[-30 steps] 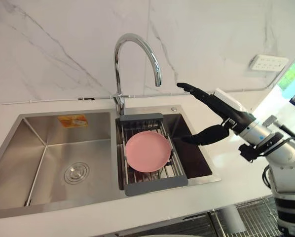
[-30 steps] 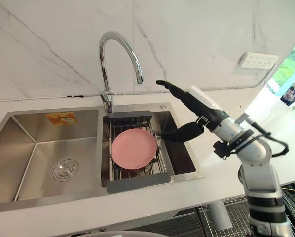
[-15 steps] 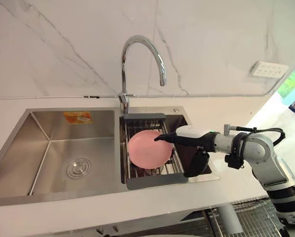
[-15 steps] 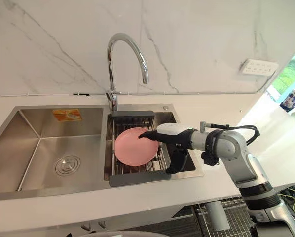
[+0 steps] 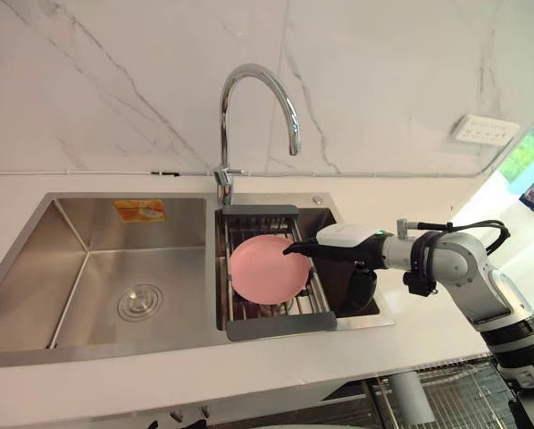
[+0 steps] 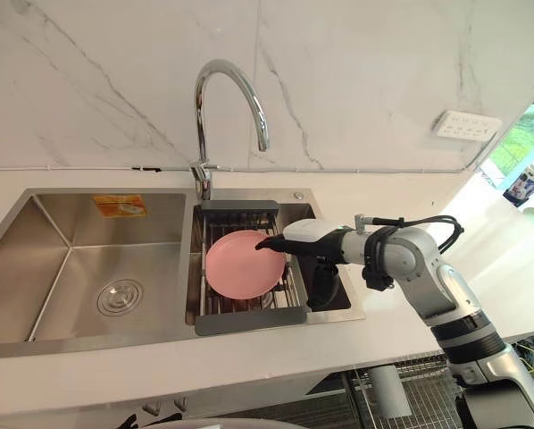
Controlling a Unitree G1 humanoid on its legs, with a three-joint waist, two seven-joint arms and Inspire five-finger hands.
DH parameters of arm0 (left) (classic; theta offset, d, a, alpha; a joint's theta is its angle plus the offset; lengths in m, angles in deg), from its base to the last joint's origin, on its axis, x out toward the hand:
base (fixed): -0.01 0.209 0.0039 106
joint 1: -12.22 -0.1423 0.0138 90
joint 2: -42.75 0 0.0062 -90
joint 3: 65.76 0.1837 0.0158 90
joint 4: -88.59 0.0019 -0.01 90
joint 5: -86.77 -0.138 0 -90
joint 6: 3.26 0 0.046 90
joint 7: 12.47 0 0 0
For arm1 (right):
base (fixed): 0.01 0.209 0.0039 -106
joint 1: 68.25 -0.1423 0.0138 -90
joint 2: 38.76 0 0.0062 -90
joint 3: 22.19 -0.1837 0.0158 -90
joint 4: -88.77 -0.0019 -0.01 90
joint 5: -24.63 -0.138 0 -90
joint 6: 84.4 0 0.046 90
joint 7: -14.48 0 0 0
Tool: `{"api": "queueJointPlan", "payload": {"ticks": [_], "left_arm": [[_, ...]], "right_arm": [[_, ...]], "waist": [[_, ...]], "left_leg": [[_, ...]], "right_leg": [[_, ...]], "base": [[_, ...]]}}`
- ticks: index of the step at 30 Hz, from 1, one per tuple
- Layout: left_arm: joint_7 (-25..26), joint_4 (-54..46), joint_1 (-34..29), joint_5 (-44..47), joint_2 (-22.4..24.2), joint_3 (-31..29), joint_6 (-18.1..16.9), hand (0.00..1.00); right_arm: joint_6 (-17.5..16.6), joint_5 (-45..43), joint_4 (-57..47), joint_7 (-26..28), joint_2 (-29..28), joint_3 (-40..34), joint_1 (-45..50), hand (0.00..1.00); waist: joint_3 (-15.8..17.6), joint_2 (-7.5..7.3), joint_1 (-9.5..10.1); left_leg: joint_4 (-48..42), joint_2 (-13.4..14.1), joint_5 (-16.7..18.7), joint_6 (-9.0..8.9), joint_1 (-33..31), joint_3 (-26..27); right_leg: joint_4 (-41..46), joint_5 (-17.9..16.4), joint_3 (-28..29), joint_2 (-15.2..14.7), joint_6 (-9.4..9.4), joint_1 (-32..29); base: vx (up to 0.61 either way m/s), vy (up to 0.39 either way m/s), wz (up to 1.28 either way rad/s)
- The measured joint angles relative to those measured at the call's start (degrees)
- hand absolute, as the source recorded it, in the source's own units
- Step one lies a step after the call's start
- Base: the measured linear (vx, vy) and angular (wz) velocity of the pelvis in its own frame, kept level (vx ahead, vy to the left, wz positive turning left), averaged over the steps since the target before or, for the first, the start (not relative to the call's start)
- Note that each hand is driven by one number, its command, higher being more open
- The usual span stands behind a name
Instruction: Walk over to the sink, pick up the cup, carry it to the dishwasher, place the cup inside the dishwasher, then close the dishwasher door
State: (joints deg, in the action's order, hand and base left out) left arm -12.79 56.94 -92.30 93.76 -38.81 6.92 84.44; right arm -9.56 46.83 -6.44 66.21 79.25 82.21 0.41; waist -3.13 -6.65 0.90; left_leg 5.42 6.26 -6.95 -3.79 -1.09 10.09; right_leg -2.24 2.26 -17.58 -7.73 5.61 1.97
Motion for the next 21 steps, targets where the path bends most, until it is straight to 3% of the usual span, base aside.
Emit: {"api": "queueJointPlan", "payload": {"ticks": [21], "left_arm": [[0.0, 0.0, 0.2, 0.5, 0.2, 0.0, -0.2, 1.00]], "right_arm": [[-3.0, 2.9, 6.7, -7.6, -1.7, 2.6, -1.1, 1.00]], "waist": [[0.6, 0.54, 1.43]], "left_leg": [[0.0, -0.2, -0.2, -0.36, -0.4, -1.7]], "right_leg": [[-1.5, 0.3, -1.8, 0.7, -0.23, 1.1]], "base": [[0.00, -0.006, 0.03]]}}
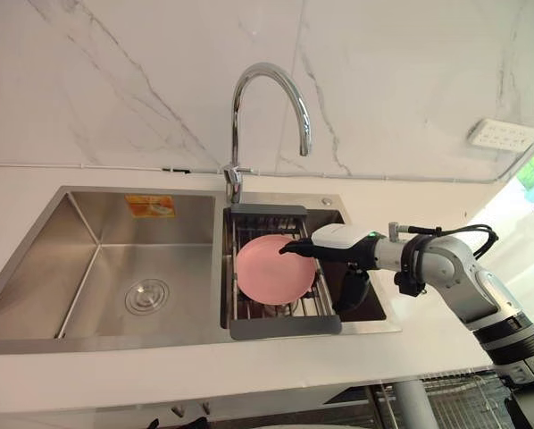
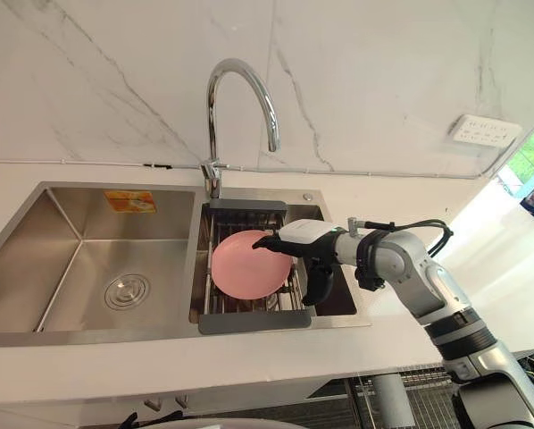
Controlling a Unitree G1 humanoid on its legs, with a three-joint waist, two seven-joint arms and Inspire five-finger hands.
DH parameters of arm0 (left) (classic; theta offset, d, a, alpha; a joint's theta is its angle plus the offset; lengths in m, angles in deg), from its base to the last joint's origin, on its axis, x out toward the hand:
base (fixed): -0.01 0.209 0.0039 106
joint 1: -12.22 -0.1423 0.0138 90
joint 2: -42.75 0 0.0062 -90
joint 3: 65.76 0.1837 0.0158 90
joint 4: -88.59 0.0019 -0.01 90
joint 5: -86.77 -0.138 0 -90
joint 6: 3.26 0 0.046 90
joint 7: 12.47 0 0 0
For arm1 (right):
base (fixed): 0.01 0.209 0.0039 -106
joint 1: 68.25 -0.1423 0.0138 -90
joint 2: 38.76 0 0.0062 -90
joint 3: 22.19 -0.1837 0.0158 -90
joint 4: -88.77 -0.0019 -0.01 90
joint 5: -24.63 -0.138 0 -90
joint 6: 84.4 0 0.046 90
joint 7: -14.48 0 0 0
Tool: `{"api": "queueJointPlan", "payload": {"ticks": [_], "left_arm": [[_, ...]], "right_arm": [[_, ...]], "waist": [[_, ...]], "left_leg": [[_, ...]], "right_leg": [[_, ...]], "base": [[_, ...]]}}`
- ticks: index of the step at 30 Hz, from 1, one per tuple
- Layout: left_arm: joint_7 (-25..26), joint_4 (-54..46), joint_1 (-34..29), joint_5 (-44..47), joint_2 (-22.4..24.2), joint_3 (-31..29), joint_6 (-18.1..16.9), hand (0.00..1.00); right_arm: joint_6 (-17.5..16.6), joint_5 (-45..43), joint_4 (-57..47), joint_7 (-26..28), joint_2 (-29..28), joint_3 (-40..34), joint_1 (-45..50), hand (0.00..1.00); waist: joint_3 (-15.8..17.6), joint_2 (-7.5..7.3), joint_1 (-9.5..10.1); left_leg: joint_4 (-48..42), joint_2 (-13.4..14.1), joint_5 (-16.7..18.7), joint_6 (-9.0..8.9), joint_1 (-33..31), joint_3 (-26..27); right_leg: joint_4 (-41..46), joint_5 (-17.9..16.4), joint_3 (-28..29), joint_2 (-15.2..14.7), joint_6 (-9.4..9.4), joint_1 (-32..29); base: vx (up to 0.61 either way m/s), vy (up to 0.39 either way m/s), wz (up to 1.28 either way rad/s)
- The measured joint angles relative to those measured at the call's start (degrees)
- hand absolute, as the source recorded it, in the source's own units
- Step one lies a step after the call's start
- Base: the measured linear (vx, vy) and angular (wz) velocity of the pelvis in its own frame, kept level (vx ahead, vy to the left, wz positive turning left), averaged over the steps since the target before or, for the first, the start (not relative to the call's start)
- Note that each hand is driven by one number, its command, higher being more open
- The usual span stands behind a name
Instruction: Walk over to the sink, pick up the cup, carry it to the dishwasher, place the cup inside the dishwasher, then close the dishwasher door
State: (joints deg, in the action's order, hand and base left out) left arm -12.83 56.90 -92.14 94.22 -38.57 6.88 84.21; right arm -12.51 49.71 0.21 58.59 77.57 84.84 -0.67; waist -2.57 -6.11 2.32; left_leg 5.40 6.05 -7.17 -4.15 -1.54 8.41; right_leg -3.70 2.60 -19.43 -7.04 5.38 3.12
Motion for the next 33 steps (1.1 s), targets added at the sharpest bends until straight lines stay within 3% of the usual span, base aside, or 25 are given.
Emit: {"api": "queueJointPlan", "payload": {"ticks": [9, 15, 21, 28, 33], "left_arm": [[0.0, -0.4, -0.3, 0.5, 0.0, 0.0, -0.3, 1.00], [-0.3, -1.1, -0.2, 0.6, 0.6, 0.0, -0.6, 1.00], [-0.3, -1.6, -0.2, 0.6, 0.6, 0.0, -0.8, 1.00], [-0.3, -1.6, -0.4, 0.6, 0.8, 0.0, -0.8, 1.00], [-0.3, -1.6, -0.4, 0.5, 0.8, 0.0, -0.9, 1.00]], "right_arm": [[-0.8, 2.1, 3.2, -5.5, -2.4, 1.1, 0.4, 1.00], [-1.0, 3.9, 5.5, -7.2, -4.8, 1.4, 1.0, 1.00], [-1.5, 5.4, 7.0, -8.0, -6.5, 2.1, 2.0, 1.00], [-3.4, 9.8, 6.8, -9.7, -7.0, 2.9, 2.9, 1.00], [-6.1, 16.9, 3.7, -14.3, -7.1, 3.8, 5.0, 1.00]], "waist": [[1.4, 0.82, 0.04], [3.3, 1.87, 0.28], [3.5, 1.93, 0.81], [3.6, 2.08, 1.00], [3.6, 2.07, 1.31]], "left_leg": [[0.0, -0.6, 0.4, 0.29, -0.1, -0.3], [0.0, -1.1, 0.4, 0.37, -0.1, -0.9], [0.0, -1.2, 0.5, 0.39, 0.0, -1.2], [0.0, -1.2, 0.6, 0.38, 0.4, -1.3], [0.0, -1.2, 0.9, 0.27, 0.4, -1.4]], "right_leg": [[-0.3, -0.2, -0.6, -0.5, 0.44, 0.4], [-0.1, -0.4, -1.2, -0.9, 0.71, 0.9], [-0.1, -0.4, -1.4, -1.0, 0.79, 1.2], [0.4, -0.9, -1.5, -1.1, 0.91, 1.3], [0.5, -1.2, -1.4, -1.1, 0.95, 1.3]], "base": [[0.00, -0.002, 0.03], [0.01, -0.003, 0.06], [0.00, -0.001, 0.01], [-0.04, 0.000, 0.01], [0.01, -0.003, 0.00]]}}
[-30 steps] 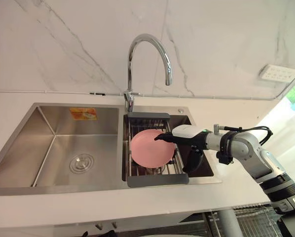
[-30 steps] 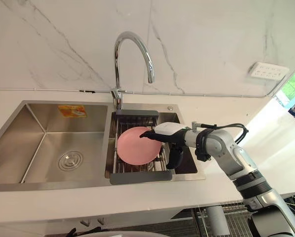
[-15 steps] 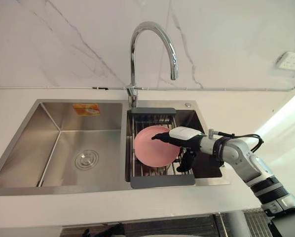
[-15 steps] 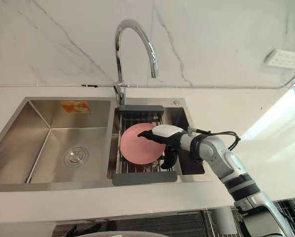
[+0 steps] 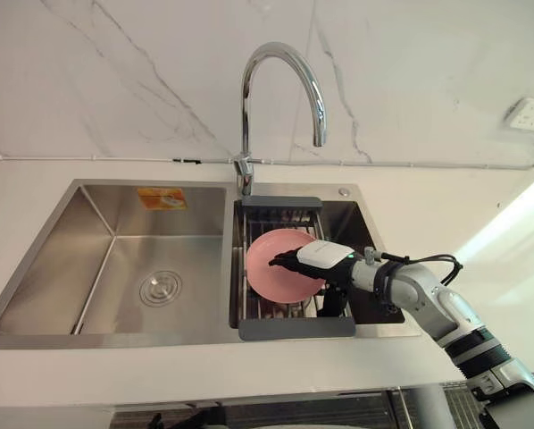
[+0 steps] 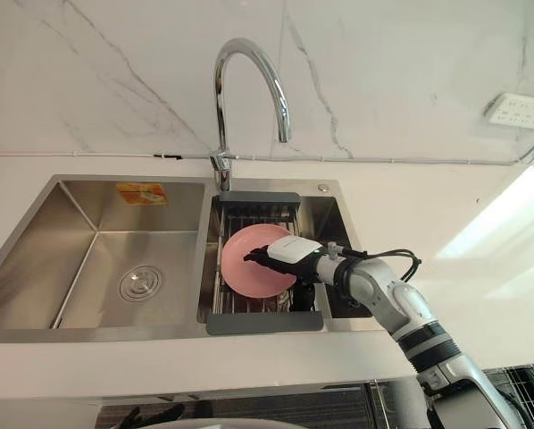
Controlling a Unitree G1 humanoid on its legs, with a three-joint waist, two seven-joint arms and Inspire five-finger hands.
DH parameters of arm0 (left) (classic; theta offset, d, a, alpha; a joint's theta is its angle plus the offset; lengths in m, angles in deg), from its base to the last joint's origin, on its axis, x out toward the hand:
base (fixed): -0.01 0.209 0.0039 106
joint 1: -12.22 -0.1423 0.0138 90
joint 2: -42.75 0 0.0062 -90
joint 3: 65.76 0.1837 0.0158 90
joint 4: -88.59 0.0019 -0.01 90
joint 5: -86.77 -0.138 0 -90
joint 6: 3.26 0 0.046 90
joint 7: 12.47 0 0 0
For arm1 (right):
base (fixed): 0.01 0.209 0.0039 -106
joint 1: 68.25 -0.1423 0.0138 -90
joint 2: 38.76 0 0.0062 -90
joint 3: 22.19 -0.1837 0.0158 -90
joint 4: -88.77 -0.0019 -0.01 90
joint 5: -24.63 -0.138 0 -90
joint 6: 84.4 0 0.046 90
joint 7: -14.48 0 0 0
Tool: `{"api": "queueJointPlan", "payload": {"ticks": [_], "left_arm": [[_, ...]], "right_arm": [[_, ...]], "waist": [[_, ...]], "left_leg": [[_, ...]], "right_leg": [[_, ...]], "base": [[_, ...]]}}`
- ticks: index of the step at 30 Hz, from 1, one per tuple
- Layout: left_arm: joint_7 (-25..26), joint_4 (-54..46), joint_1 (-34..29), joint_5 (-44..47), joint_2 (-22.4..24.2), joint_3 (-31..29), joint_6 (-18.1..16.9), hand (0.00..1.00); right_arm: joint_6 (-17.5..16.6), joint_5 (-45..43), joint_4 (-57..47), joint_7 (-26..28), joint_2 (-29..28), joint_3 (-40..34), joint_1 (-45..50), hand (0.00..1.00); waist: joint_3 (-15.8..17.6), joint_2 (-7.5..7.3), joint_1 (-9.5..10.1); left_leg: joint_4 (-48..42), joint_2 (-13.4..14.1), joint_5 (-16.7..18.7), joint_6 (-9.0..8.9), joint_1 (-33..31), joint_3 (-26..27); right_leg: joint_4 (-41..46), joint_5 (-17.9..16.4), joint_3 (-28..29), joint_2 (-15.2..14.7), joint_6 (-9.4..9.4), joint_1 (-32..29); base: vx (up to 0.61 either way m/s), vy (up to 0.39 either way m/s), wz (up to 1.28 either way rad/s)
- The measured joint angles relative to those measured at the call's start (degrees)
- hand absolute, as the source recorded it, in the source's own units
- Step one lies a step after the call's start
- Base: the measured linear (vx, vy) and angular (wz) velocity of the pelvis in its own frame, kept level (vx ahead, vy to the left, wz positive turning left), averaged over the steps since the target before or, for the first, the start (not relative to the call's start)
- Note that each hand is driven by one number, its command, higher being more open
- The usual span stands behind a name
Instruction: Walk over to the sink, pick up the cup, carry it to the dishwasher, place the cup inside the dishwasher, then close the dishwasher door
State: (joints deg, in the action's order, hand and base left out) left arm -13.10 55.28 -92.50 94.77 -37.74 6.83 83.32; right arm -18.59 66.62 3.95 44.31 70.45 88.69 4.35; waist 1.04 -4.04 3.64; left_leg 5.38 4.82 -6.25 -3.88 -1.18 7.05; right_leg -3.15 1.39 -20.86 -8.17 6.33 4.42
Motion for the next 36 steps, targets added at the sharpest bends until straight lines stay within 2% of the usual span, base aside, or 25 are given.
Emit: {"api": "queueJointPlan", "payload": {"ticks": [4, 5, 7, 11, 19, 29, 36], "left_arm": [[0.1, 0.0, 0.1, 0.0, 0.1, 0.0, -0.4, 1.00], [0.2, 0.0, 0.1, 0.0, 0.2, 0.0, -0.4, 1.00], [0.3, 0.0, 0.2, 0.0, 0.4, 0.0, -0.7, 1.00], [0.5, 0.0, 0.0, 0.0, 0.7, 0.0, -0.8, 1.00], [0.6, 0.2, 0.0, 0.1, 0.8, 0.3, -0.8, 1.00], [0.7, 0.2, 0.2, 0.4, 0.8, 1.2, -0.7, 1.00], [0.9, 0.2, 0.1, 0.6, 0.9, 1.1, -0.8, 1.00]], "right_arm": [[-1.7, 7.1, -4.0, -5.1, -1.1, 0.0, 2.6, 1.00], [-2.0, 8.0, -4.3, -5.8, -1.5, 0.0, 2.8, 0.00], [-2.3, 11.6, -5.3, -8.0, -2.4, 0.0, 3.8, 0.00], [-1.4, 14.3, -5.4, -8.4, -3.7, 0.0, 5.2, 0.00], [4.3, 14.4, -9.3, -10.9, -5.7, 0.0, 6.4, 0.00], [9.9, 15.5, -7.2, -14.5, -8.0, 0.8, 7.1, 0.00], [11.1, 12.3, -7.0, -15.6, -8.2, -0.8, 7.4, 0.00]], "waist": [[0.0, 0.01, -0.02], [0.0, 0.01, -0.09], [0.0, 0.03, -0.11], [0.1, 0.13, -0.11], [0.4, 0.62, -0.26], [0.5, 0.78, 0.15], [0.6, 0.93, 0.06]], "left_leg": [[0.0, 0.0, 0.1, -0.10, 0.0, 0.1], [0.0, 0.0, 0.2, -0.12, 0.1, 0.2], [0.0, 0.1, 0.2, -0.13, 0.1, 0.4], [0.0, 0.1, 0.3, -0.11, 0.4, 0.7], [0.0, 0.2, 0.5, -0.11, 1.5, 1.0], [0.0, 0.0, 0.7, -0.07, 1.4, 1.1], [0.0, 0.0, 0.7, -0.08, 1.5, 1.2]], "right_leg": [[0.0, -0.1, 0.1, 0.0, -0.01, 0.0], [0.0, -0.1, 0.2, 0.0, -0.01, 0.0], [0.0, -0.1, 0.3, 0.0, -0.01, 0.0], [0.2, -0.2, 0.5, 0.0, -0.04, 0.0], [0.8, -0.8, 0.8, -0.1, -0.05, 0.5], [0.9, -0.9, 0.8, -0.2, 0.00, 0.6], [0.9, -0.9, 1.0, -0.2, 0.00, 0.6]], "base": [[0.00, 0.000, 0.00], [0.00, 0.000, -0.03], [0.00, 0.000, -0.02], [0.00, 0.000, -0.02], [0.00, -0.001, 0.00], [0.00, 0.000, 0.00], [-0.01, -0.001, -0.01]]}}
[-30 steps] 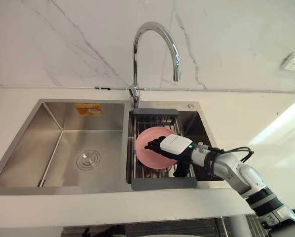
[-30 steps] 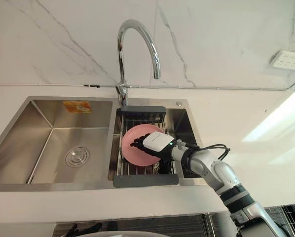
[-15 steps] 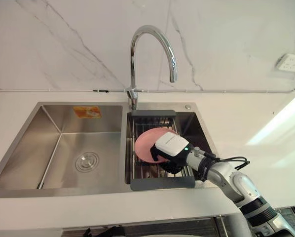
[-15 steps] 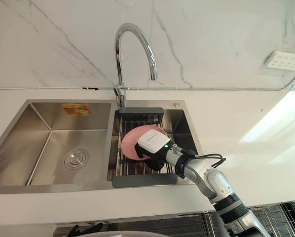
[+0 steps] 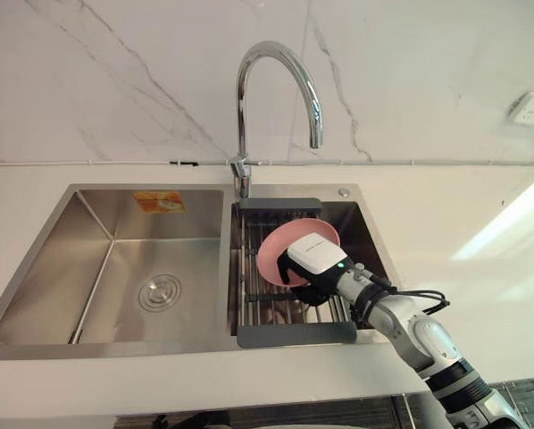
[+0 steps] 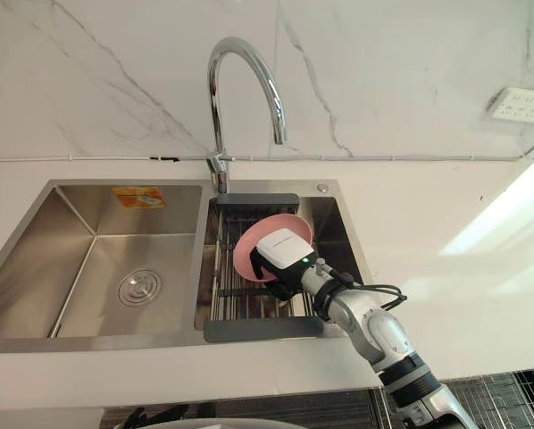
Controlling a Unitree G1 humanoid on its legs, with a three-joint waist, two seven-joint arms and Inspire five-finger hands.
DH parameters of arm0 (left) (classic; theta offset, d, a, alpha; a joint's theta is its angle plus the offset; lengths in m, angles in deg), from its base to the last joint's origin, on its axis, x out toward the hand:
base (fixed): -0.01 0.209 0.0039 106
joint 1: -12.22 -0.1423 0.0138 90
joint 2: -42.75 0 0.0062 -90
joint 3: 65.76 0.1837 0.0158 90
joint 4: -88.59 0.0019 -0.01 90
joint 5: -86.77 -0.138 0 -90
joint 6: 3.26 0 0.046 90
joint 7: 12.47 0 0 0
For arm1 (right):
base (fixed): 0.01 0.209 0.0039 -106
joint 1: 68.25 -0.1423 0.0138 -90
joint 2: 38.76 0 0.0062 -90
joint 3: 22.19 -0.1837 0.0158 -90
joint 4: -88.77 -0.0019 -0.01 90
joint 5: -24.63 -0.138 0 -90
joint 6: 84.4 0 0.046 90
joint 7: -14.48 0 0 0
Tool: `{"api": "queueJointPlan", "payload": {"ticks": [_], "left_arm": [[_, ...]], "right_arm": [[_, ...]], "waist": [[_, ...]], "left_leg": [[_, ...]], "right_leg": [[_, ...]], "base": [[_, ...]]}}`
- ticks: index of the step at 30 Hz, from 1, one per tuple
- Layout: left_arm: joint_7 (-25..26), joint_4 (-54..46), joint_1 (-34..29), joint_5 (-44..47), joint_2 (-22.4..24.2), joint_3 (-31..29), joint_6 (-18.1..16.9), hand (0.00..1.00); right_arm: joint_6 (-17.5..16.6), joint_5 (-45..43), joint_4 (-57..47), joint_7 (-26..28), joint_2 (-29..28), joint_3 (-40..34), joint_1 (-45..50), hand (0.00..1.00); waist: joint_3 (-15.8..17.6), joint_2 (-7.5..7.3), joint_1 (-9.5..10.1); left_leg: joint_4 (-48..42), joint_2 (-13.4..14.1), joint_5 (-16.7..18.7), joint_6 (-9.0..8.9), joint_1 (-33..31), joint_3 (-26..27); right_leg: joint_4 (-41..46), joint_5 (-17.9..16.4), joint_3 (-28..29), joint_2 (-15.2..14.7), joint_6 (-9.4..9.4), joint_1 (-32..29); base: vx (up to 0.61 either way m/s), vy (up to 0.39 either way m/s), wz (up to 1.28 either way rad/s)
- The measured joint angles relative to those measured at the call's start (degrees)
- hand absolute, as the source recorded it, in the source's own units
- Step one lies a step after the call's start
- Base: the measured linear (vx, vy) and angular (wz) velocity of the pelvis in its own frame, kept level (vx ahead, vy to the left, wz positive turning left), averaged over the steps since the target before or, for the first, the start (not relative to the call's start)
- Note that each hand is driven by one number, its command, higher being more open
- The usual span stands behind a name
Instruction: Walk over to the sink, pick up the cup, carry it to the dishwasher, place the cup inside the dishwasher, then close the dishwasher door
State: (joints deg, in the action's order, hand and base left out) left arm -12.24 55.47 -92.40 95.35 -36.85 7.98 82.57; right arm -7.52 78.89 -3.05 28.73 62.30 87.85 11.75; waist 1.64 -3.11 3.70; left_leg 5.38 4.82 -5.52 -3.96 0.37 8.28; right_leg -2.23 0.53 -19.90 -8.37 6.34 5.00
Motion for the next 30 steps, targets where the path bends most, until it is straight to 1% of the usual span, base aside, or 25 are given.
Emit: {"api": "queueJointPlan", "payload": {"ticks": [8, 11, 16, 20, 24, 29, 30], "left_arm": [[0.2, 0.0, -0.3, 0.5, 0.1, -0.1, -0.2, 1.00], [0.4, 0.0, -0.4, 0.5, 0.2, -0.1, -0.8, 1.00], [0.4, 0.0, -0.6, 0.5, 0.6, -0.2, -1.7, 1.00], [1.0, 0.0, -1.0, 0.5, 0.7, -0.2, -2.0, 1.00], [1.5, -0.1, -1.5, 0.5, 0.8, -0.2, -2.3, 1.00], [2.0, -0.1, -2.1, 0.4, 0.9, -0.2, -2.8, 1.00], [2.0, -0.2, -2.1, 0.2, 0.9, -0.2, -3.0, 1.00]], "right_arm": [[-0.8, -5.7, -2.0, -2.5, 0.0, -5.5, 1.7, 0.00], [-0.9, -6.1, -4.9, -2.7, 0.5, -8.0, 1.9, 0.00], [-2.8, -8.0, -10.0, -5.2, 0.8, -12.4, 2.0, 0.00], [-4.1, -9.8, -12.2, -5.6, 1.3, -13.1, 2.0, 0.00], [-6.2, -10.4, -13.1, -5.6, 1.5, -13.2, 2.0, 0.00], [-7.0, -10.4, -13.6, -5.5, 2.5, -13.9, 2.0, 0.00], [-7.4, -10.4, -13.9, -5.5, 2.6, -15.1, 2.4, 0.00]], "waist": [[0.4, 0.65, -0.61], [0.4, 0.71, -0.83], [0.3, 0.68, -1.55], [-0.1, 0.69, -1.78], [-0.3, 0.65, -1.89], [-1.4, 0.60, -2.19], [-1.5, 0.56, -2.21]], "left_leg": [[0.0, 0.1, 0.0, 0.00, 0.1, 0.1], [0.0, 0.3, 0.0, -0.02, -0.1, 0.2], [0.0, 0.4, 0.0, -0.03, 0.0, 0.3], [0.0, 0.5, 0.0, -0.03, 0.1, 0.5], [0.0, 0.7, 0.0, -0.10, 0.1, 0.6], [0.0, 0.8, -0.2, -0.19, -0.8, 0.2], [0.0, 0.7, -0.2, -0.20, -0.8, 0.0]], "right_leg": [[0.1, 0.0, 0.3, 0.0, 0.00, -0.1], [0.2, 0.0, 0.6, 0.1, -0.03, -0.4], [0.2, 0.1, 0.6, 0.2, -0.08, -0.5], [0.2, 0.1, 0.9, 0.3, -0.14, -0.6], [0.3, 0.0, 1.1, 0.4, -0.23, -0.8], [0.3, 0.0, 0.7, 0.5, -0.26, -1.2], [0.3, 0.0, 0.5, 0.5, -0.29, -1.2]], "base": [[-0.01, -0.001, -0.02], [0.00, 0.000, -0.03], [0.00, 0.000, 0.00], [0.00, 0.000, 0.00], [0.00, 0.000, -0.01], [0.00, -0.006, 0.04], [0.02, -0.009, 0.07]]}}
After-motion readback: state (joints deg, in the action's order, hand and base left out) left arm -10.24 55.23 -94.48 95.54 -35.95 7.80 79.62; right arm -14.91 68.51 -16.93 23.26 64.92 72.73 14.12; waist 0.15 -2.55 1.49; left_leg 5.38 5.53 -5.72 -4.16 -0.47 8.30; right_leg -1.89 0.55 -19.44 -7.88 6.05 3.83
